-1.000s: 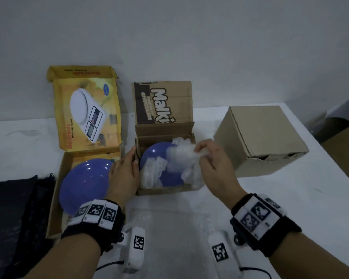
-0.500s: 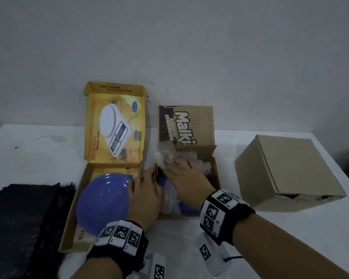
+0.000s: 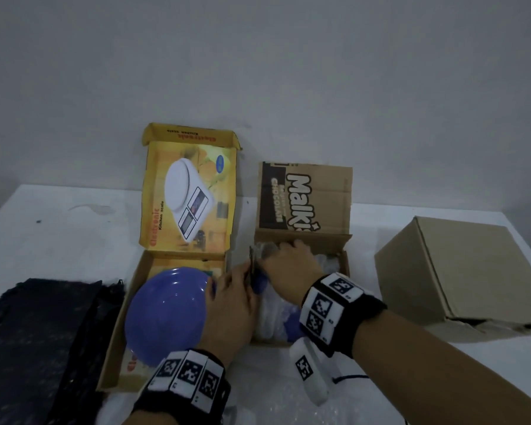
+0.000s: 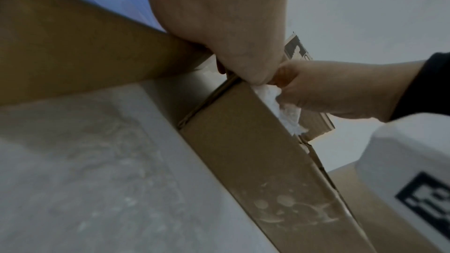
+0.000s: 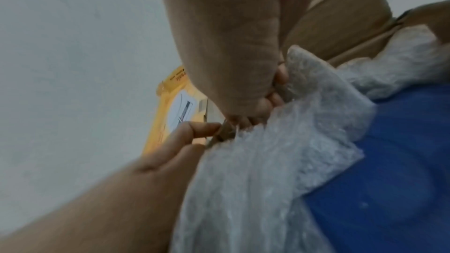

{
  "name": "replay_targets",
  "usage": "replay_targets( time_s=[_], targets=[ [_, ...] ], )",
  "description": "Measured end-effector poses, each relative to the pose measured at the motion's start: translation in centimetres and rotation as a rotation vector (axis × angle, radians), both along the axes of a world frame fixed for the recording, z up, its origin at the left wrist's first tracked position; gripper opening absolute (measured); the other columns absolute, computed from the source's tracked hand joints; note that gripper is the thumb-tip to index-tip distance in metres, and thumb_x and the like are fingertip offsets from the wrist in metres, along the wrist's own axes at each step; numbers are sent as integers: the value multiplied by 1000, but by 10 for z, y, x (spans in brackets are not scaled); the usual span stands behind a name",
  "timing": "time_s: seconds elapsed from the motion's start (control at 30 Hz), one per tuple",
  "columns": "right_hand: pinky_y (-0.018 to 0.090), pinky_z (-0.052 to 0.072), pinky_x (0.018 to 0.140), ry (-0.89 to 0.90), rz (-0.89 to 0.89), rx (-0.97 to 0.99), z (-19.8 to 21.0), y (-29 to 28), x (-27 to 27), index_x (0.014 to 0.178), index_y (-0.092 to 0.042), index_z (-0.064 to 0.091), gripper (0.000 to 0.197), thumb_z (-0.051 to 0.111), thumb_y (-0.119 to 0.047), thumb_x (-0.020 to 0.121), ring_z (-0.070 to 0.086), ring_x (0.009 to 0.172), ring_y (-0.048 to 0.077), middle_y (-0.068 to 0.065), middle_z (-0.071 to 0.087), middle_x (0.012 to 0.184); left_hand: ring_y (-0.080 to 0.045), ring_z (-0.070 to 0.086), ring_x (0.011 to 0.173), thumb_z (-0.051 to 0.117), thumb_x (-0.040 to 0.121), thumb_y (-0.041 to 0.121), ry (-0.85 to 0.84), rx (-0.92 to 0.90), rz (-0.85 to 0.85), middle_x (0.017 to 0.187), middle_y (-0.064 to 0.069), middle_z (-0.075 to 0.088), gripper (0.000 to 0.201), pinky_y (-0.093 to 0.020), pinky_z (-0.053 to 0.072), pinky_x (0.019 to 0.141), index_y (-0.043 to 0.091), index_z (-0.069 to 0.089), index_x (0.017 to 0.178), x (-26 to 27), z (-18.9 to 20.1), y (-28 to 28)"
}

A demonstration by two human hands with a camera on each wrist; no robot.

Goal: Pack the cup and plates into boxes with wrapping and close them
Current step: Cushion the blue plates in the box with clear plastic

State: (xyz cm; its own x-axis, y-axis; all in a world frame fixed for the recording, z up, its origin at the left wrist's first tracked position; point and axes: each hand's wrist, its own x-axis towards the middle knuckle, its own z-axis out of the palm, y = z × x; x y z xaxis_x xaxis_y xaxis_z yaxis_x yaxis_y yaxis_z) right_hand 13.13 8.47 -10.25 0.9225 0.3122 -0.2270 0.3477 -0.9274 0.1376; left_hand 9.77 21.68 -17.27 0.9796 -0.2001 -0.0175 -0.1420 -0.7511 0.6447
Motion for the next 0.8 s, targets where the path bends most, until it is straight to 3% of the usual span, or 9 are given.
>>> replay_targets(
  time_s=[0.07,0.13,0.27,0.33,0.43,0.6,0.7,0.73,0.8],
  targets=[
    [42,43,85,-77,59,83,6,0,2,110,-3,59,27,50,-3,85,55,101,35,17,58,112,-16,42,122,15,80,44,-3,-16,-13,126,7,51,60,-49,23,111,31,34,135,0,0,0],
    [41,47,88,-10,55,171,0,-1,1,117,-2,55,36,50,4,82,54,108,33,17,55,118,-16,42,123,19,83,42,3,-22,-10,125,7,51,55,-49,20,112,31,35,135,0,2,0],
    [40,32,107,202,-24,159,-15,-2,-4,134,-6,40,45,47,-6,89,37,130,29,13,42,139,-14,40,124,35,91,26,16,-36,4,124,6,52,41,-46,15,115,28,37,132,-1,8,-1],
    [39,30,105,188,-31,164,-12,-1,-2,130,-7,42,43,50,-12,89,35,131,28,12,42,138,-13,39,125,32,91,28,25,-36,3,126,7,51,43,-44,12,116,29,36,134,-1,8,-1],
    [36,41,90,57,-33,209,-5,3,2,121,-7,46,35,52,-9,87,48,116,29,12,51,125,-14,39,127,37,93,23,34,-42,5,127,5,51,45,-47,12,116,29,33,137,0,6,-1],
    [39,32,100,161,-84,211,-13,2,-6,133,-6,30,58,59,-16,83,43,121,33,18,47,130,-12,38,128,39,94,21,28,-72,13,129,7,51,44,-47,9,117,31,34,136,-1,7,-1],
    [36,39,77,240,-167,371,-8,-4,-2,117,-8,35,35,53,-11,87,54,101,35,19,55,109,-14,39,127,40,94,20,21,-62,20,128,4,52,44,-46,10,117,28,35,136,-1,7,-1],
    [37,41,76,217,-174,366,-7,-5,-1,117,-8,37,29,49,-10,90,55,99,34,18,57,108,-15,40,126,40,93,19,18,-58,25,127,2,52,43,-46,11,116,27,35,136,-1,7,-1],
    [42,40,92,129,-120,247,-9,-5,-3,123,-9,44,31,42,-10,92,49,112,31,13,56,120,-16,39,126,39,94,21,13,-65,27,127,3,52,43,-47,11,116,27,36,136,-1,6,-1]
  ],
)
